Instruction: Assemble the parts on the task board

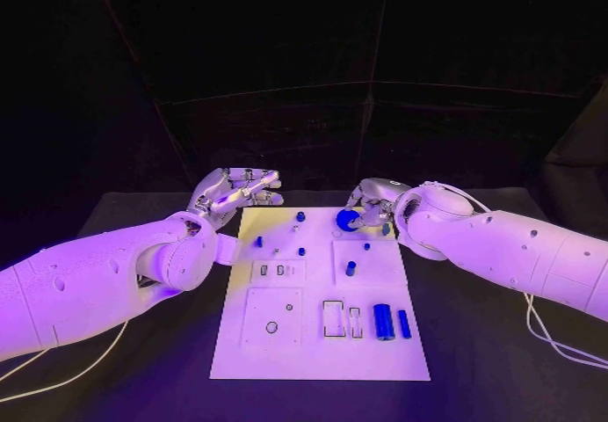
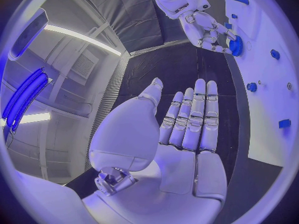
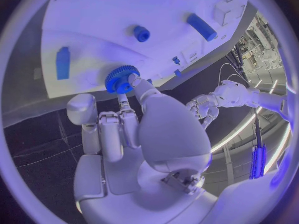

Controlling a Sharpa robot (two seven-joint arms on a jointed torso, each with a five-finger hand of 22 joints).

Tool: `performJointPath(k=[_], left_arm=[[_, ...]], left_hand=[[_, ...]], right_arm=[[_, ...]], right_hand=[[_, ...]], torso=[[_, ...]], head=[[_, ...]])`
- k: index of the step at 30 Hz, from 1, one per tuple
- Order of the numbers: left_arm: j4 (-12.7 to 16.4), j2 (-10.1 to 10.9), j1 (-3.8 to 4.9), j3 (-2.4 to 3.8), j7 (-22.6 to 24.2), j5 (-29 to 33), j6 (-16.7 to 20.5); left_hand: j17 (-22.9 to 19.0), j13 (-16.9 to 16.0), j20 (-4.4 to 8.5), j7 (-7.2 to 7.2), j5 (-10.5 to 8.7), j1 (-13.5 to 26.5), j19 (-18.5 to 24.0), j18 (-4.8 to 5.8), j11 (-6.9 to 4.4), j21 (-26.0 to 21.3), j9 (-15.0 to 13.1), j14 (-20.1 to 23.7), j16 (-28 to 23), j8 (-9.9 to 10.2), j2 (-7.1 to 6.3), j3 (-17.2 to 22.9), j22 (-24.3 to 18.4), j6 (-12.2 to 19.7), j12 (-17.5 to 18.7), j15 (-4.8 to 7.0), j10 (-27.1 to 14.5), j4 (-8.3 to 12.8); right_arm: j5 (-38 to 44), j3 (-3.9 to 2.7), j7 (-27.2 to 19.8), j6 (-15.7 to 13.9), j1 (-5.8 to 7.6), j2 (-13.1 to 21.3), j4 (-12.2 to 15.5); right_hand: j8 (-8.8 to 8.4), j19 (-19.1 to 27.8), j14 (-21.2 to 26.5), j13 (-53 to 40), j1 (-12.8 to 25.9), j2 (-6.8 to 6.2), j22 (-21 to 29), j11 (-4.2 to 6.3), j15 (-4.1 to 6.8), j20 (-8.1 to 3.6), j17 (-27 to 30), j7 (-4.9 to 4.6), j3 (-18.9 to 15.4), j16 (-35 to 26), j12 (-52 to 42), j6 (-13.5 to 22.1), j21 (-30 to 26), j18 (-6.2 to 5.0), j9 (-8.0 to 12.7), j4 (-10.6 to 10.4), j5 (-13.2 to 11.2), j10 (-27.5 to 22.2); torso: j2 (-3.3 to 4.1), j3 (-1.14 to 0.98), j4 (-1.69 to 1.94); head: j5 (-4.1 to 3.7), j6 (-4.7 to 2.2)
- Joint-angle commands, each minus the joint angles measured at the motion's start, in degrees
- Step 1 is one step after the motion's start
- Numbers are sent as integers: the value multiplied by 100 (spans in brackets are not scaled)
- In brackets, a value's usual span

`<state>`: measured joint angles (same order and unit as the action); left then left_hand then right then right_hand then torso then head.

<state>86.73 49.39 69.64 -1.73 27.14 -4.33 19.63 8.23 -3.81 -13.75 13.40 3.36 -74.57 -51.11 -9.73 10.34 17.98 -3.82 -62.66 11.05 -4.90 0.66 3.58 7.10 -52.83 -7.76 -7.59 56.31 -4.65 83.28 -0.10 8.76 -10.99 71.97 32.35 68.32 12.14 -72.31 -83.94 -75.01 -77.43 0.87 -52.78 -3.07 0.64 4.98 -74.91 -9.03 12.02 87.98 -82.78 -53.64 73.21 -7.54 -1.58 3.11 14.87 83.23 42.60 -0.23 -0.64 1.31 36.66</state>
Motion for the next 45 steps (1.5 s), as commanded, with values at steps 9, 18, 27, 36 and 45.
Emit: performJointPath(k=[9,18,27,36,45], left_arm=[[34,16,9,5,13,-22,-74],[6,-2,10,5,14,-22,-74],[-13,-32,10,5,15,-22,-75],[-22,-53,11,6,13,-22,-75],[-24,-57,11,6,8,-22,-73]], left_hand=[[10,10,-13,40,15,15,-36,-77,23,-35,3,-25,-25,22,49,13,-4,-37,30,5,19,32],[12,10,-13,39,16,9,-37,-77,22,-38,3,-26,-29,24,55,17,-7,-38,31,5,19,41],[12,10,-13,39,16,9,-37,-77,22,-38,3,-26,-29,24,55,17,-7,-38,31,5,19,41],[12,10,-13,39,16,9,-37,-77,22,-38,3,-26,-29,24,55,17,-7,-38,31,5,19,41],[12,10,-13,39,16,9,-37,-77,22,-38,3,-26,-29,24,55,17,-7,-38,31,5,19,41]], right_arm=[[729,-7,198,-713,16,-247,559],[892,32,197,-640,10,-784,166],[950,52,226,-408,-81,-1196,-247],[1046,58,252,-227,-138,-1403,-433],[1082,62,290,-266,-151,-1509,-603]], right_hand=[[-61,-44,-496,-555,214,-139,-42,1,48,1,-960,102,292,45,-11,-294,47,64,-226,-162,-26,47],[-82,-48,-498,-554,240,-147,-50,0,48,1,-970,100,363,48,-7,-292,51,65,-224,-162,-53,46],[-119,-46,-495,-541,290,-170,-45,-11,40,5,-960,87,420,45,7,-265,50,66,-220,-172,-110,36],[-145,-41,-494,-529,307,-191,-37,-18,35,9,-955,78,467,43,19,-247,45,65,-219,-161,-138,26],[-266,-18,-491,-397,383,-279,1,-64,1,33,-947,20,537,40,134,-93,25,62,-205,-153,-226,-78]], torso=[[3,5,31],[7,-2,25],[6,-8,4],[4,-9,5],[4,-12,-8]], head=[[20,-24],[87,-6],[129,18],[135,29],[150,34]])
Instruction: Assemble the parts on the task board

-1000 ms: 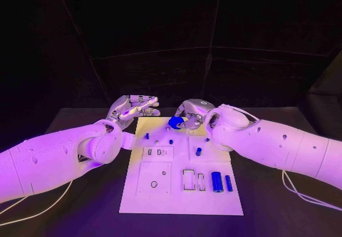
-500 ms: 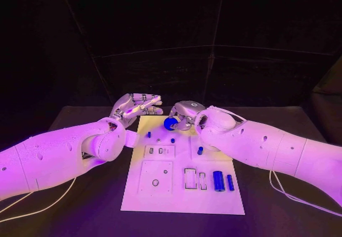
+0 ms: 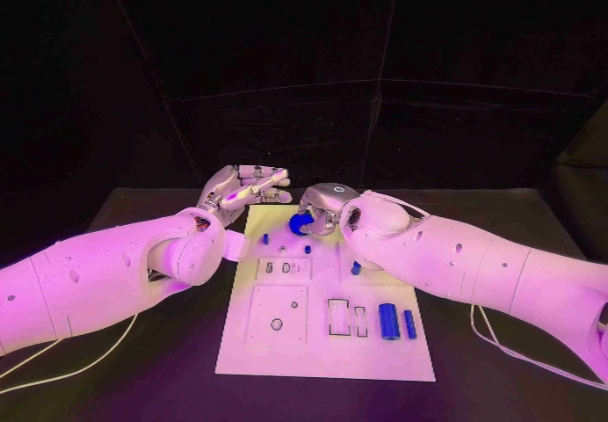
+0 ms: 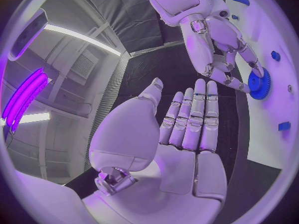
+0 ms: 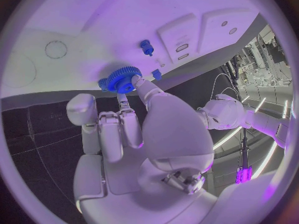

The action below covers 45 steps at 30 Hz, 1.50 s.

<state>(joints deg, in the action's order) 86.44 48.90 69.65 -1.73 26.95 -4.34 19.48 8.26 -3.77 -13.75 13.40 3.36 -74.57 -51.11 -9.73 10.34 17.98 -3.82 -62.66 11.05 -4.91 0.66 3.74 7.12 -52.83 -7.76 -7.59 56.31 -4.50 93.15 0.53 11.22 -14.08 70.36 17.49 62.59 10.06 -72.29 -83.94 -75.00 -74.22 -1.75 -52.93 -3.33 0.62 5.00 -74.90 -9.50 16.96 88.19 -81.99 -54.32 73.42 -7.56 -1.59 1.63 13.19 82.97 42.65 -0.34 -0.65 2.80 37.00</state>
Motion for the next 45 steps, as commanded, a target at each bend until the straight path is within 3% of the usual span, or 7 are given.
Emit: performJointPath(k=[1,4,8,13,27,36,45], left_arm=[[5,-8,10,6,27,-22,-58],[4,-9,11,6,24,-22,-58],[4,-10,11,6,21,-22,-60],[4,-9,11,6,13,-22,-59],[8,-3,11,6,-11,-22,-59],[0,-4,11,6,-17,-22,-59],[1,6,11,6,-19,-22,-56]], left_hand=[[9,6,-13,39,16,10,-37,-77,23,-38,3,-26,-30,25,55,1,-9,-38,31,5,19,27],[12,7,-13,39,15,6,-38,-77,23,-41,4,-26,-37,28,59,3,-13,-40,33,5,19,38],[12,7,-13,39,15,6,-38,-77,23,-41,4,-26,-37,28,59,3,-13,-40,33,5,19,38],[12,7,-13,39,15,6,-38,-77,23,-41,4,-26,-37,28,59,3,-13,-40,33,5,19,38],[16,8,-12,41,16,-2,-40,-77,24,-47,5,-26,-46,34,79,14,-18,-39,38,4,15,53],[18,8,-12,41,16,-5,-41,-77,24,-49,5,-26,-50,37,90,20,-21,-38,40,4,14,59],[22,9,-12,42,17,-15,-43,-76,25,-54,6,-27,-58,42,109,34,-26,-38,43,4,12,74]], right_arm=[[102,-1,51,53,9,-32,-45],[116,0,62,136,8,-59,-93],[122,1,68,249,7,-76,-128],[121,2,69,325,7,-78,-139],[6,3,91,481,7,-32,-125],[-263,3,143,678,8,-14,-176],[-419,3,21,210,8,121,-60]], right_hand=[[-102,-12,-491,-344,89,-45,28,-59,-13,44,-948,45,50,19,100,43,-4,64,-202,-7,-126,-94],[-239,15,-492,-163,203,-171,68,-115,-64,90,-957,-13,-4,21,254,265,-26,58,-200,-32,-413,-234],[-344,22,-495,-106,739,-329,77,-162,-112,143,-981,-46,-377,28,297,420,-32,54,-218,-384,-318,-277],[-368,25,-498,-103,853,-342,85,-176,-126,162,-1000,-58,-580,34,296,440,-32,51,-229,-548,-348,-285],[-346,12,-503,-141,974,-215,68,-167,-122,162,-1027,-44,-895,42,259,367,-13,53,-244,-866,-223,-262],[-506,21,-507,-125,1098,-52,79,-240,-178,204,-1048,-129,-1095,49,270,624,-11,56,-217,-1140,-193,-288],[-506,8,-508,-139,925,65,54,-246,-190,223,-1057,-133,-1156,52,253,602,14,57,-232,-1158,126,-281]], torso=[[-2,0,-3],[-3,1,0],[0,-4,-1],[-3,-2,-5],[-2,-2,-2],[-2,-4,-2],[-4,-6,-6]], head=[[-3,-2],[-7,-4],[1,5],[-1,7],[-4,15],[-22,28],[-16,-6]])
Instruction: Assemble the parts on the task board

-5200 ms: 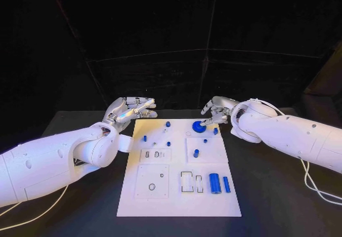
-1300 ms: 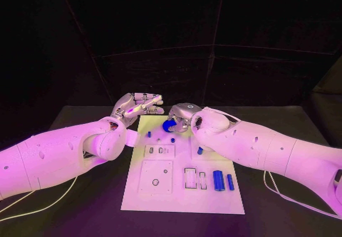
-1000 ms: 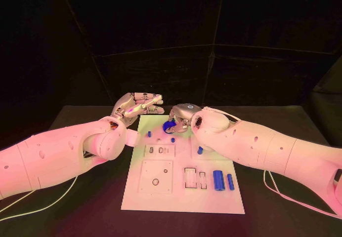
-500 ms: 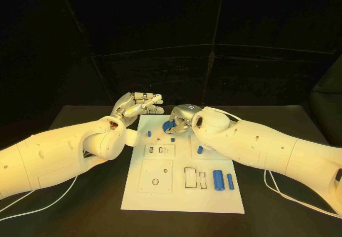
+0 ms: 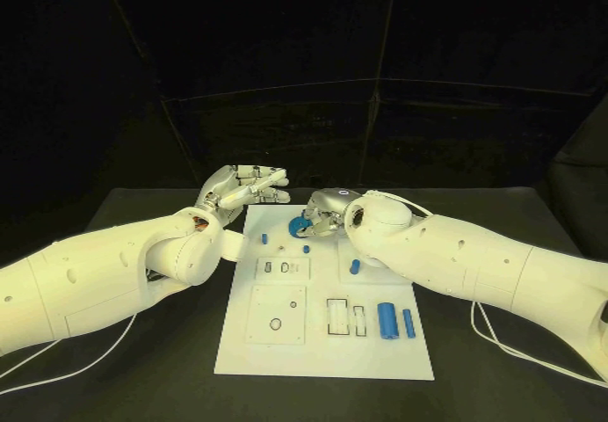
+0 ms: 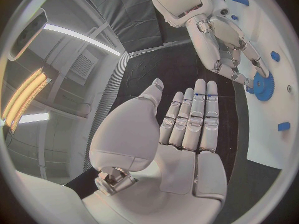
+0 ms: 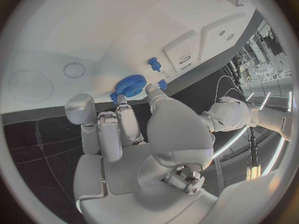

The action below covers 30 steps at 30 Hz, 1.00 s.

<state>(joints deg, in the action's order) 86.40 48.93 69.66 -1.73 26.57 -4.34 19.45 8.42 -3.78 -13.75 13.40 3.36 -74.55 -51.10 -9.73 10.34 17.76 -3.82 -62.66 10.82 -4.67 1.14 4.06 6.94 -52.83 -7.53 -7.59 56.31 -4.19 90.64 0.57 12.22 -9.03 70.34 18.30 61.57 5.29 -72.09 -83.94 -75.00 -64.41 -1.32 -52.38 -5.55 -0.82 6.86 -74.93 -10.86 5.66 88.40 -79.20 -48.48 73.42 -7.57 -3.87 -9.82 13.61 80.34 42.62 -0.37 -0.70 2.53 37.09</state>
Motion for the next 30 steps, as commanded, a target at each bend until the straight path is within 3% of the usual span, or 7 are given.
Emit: performJointPath(k=[1,7,10,15,22,29,30], left_arm=[[5,5,11,6,19,-22,-52],[18,39,12,6,24,-22,-46],[22,63,12,6,27,-22,-41],[27,108,15,5,30,-22,-38],[-3,88,16,5,28,-22,-73],[-65,35,13,4,15,-22,-134],[-75,29,13,4,13,-22,-139]], left_hand=[[6,10,-12,42,17,-18,-43,-77,25,-32,6,-27,-35,18,61,2,-8,-38,21,4,12,43],[7,10,-12,42,17,-22,-43,-77,25,-34,6,-27,-38,20,66,7,-9,-39,22,4,12,49],[7,10,-12,42,17,-22,-43,-77,25,-34,6,-27,-38,20,66,7,-9,-39,22,4,12,49],[9,10,-12,41,17,-27,-44,-77,24,-36,6,-28,-41,21,70,12,-11,-40,22,4,12,58],[18,5,-10,25,15,-36,-52,-78,13,-41,2,-38,-51,15,74,22,-19,-66,12,9,41,88],[45,-6,5,-13,14,-22,-83,-82,-24,-49,-4,-79,-71,-3,93,41,-36,-150,-28,32,157,143],[45,-6,5,-14,14,-22,-84,-82,-25,-49,-4,-79,-71,-4,93,42,-36,-152,-29,33,160,144]], right_arm=[[-189,-1,-100,-379,9,72,63],[-570,-1,-545,-1196,10,522,447],[-903,-1,-845,-1355,12,888,759],[-1839,-3,-1310,-1123,37,1717,1290],[-2482,-1,-1778,-776,52,2505,1446],[-2613,1,-2084,-691,48,2862,1191],[-2619,2,-2109,-683,47,2875,1138]], right_hand=[[-32,-13,-508,-139,-83,29,-3,-24,-46,38,-1053,3,-32,31,-26,20,17,59,-4,-7,129,-20],[0,-21,-505,-170,-285,53,-17,-4,-32,30,-1045,25,-51,28,-54,-61,34,60,-17,73,361,9],[22,21,-484,-146,-442,6,54,12,-19,19,-952,43,-67,-1,-32,-117,-1,48,-22,171,309,-11],[119,85,-458,-125,-784,-134,149,65,26,-17,-841,101,-132,-42,-10,-309,-60,32,-41,411,22,-26],[179,93,-455,-102,-1244,-204,179,122,80,-72,-817,155,-148,-57,21,-479,-82,32,-33,763,-64,-36],[162,81,-461,-101,-1366,-208,168,127,87,-81,-842,156,-155,-52,28,-477,-78,36,-17,873,-53,-31],[152,79,-462,-96,-1381,-209,166,125,86,-82,-845,153,-158,-51,33,-465,-77,37,-12,889,-48,-34]], torso=[[-2,-2,-2],[-7,-4,-19],[-12,-7,-37],[-36,-9,-112],[-49,-40,-202],[-47,-58,-191],[-45,-35,-175]], head=[[11,-14],[-12,-29],[-8,-38],[13,-69],[12,-110],[-133,-119],[-155,-125]])
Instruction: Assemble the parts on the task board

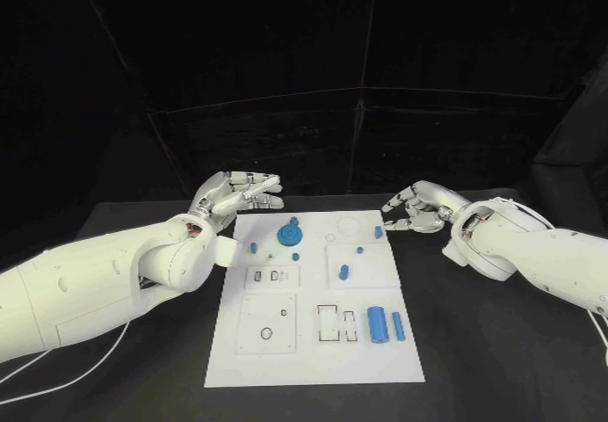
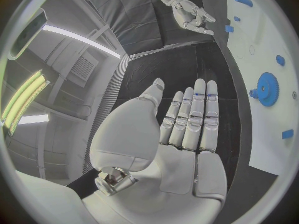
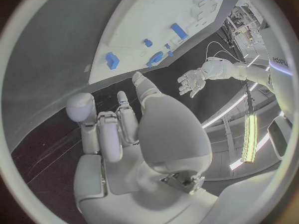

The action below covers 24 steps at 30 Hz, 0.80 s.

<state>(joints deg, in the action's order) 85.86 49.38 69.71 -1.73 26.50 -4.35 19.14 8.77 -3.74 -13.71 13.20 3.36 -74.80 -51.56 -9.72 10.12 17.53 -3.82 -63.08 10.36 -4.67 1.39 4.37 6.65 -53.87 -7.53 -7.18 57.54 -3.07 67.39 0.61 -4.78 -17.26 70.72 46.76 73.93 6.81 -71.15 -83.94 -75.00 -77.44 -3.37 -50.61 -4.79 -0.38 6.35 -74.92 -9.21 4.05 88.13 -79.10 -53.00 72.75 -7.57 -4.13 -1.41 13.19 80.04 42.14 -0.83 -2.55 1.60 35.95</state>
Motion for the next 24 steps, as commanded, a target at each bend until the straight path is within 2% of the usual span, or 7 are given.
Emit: performJointPath(k=[1,4,6,7,12,18,24], left_arm=[[-31,-24,7,4,20,-21,-111],[-52,-40,5,4,19,-21,-120],[-72,-54,3,4,18,-21,-126],[-82,-60,3,4,17,-21,-129],[-118,-82,-1,3,18,-21,-138],[-145,-96,-4,3,20,-21,-144],[-162,-103,-5,3,20,-21,-147]], left_hand=[[10,-9,1,6,14,4,-39,-83,-3,-26,-4,-38,-25,-4,68,11,-7,-48,-29,-9,36,32],[10,-9,1,6,14,4,-39,-83,-3,-26,-4,-38,-25,-4,68,11,-7,-48,-29,-9,36,32],[11,-10,2,4,14,4,-40,-83,-4,-27,-4,-39,-26,-4,69,11,-8,-50,-30,-8,40,34],[11,-10,2,4,14,4,-40,-83,-4,-27,-4,-39,-26,-4,69,11,-8,-50,-30,-8,40,34],[11,-10,2,4,14,4,-40,-83,-4,-27,-4,-39,-27,-4,69,11,-8,-51,-30,-8,41,35],[11,-9,2,4,14,4,-40,-83,-4,-27,-4,-39,-28,-3,69,12,-9,-51,-30,-8,42,36],[12,-9,2,4,15,4,-41,-82,-4,-28,-3,-39,-29,-3,68,12,-9,-52,-29,-7,41,38]], right_arm=[[-298,-2,-430,145,7,36,-150],[-305,-1,-466,159,1,42,-248],[-308,-1,-486,176,-7,35,-322],[-310,-1,-493,186,-10,26,-357],[-272,0,-516,232,-38,-70,-521],[-192,0,-523,290,-141,-201,-650],[-128,-1,-535,359,-238,-337,-790]], right_hand=[[-1,-15,-462,-94,-80,-4,-11,49,42,-31,-846,-12,3,-24,24,-11,-10,37,14,51,-5,-4],[-8,-15,-462,-87,-86,-4,-11,48,42,-31,-843,-14,1,-25,30,-2,-10,37,17,58,-3,-9],[-16,-14,-461,-79,-94,-3,-6,46,41,-30,-840,-17,-1,-26,38,10,-13,37,20,68,-1,-15],[-18,-13,-461,-77,-97,-3,-4,45,40,-30,-840,-18,-2,-26,40,13,-14,36,21,71,-1,-16],[-34,-9,-461,-67,-112,1,5,41,37,-29,-839,-23,-4,-27,50,36,-18,35,26,90,1,-24],[-45,-10,-463,-72,-136,13,6,38,34,-27,-848,-27,-1,-25,48,51,-18,36,28,114,-3,-20],[-48,-8,-463,-70,-163,33,11,36,33,-26,-845,-30,10,-26,51,51,-21,35,27,137,-10,-22]], torso=[[4,6,8],[7,-9,5],[5,-1,18],[6,-5,17],[1,14,21],[0,21,27],[1,17,34]], head=[[-70,-6],[-76,3],[-90,18],[-90,19],[-99,41],[-109,62],[-106,88]])
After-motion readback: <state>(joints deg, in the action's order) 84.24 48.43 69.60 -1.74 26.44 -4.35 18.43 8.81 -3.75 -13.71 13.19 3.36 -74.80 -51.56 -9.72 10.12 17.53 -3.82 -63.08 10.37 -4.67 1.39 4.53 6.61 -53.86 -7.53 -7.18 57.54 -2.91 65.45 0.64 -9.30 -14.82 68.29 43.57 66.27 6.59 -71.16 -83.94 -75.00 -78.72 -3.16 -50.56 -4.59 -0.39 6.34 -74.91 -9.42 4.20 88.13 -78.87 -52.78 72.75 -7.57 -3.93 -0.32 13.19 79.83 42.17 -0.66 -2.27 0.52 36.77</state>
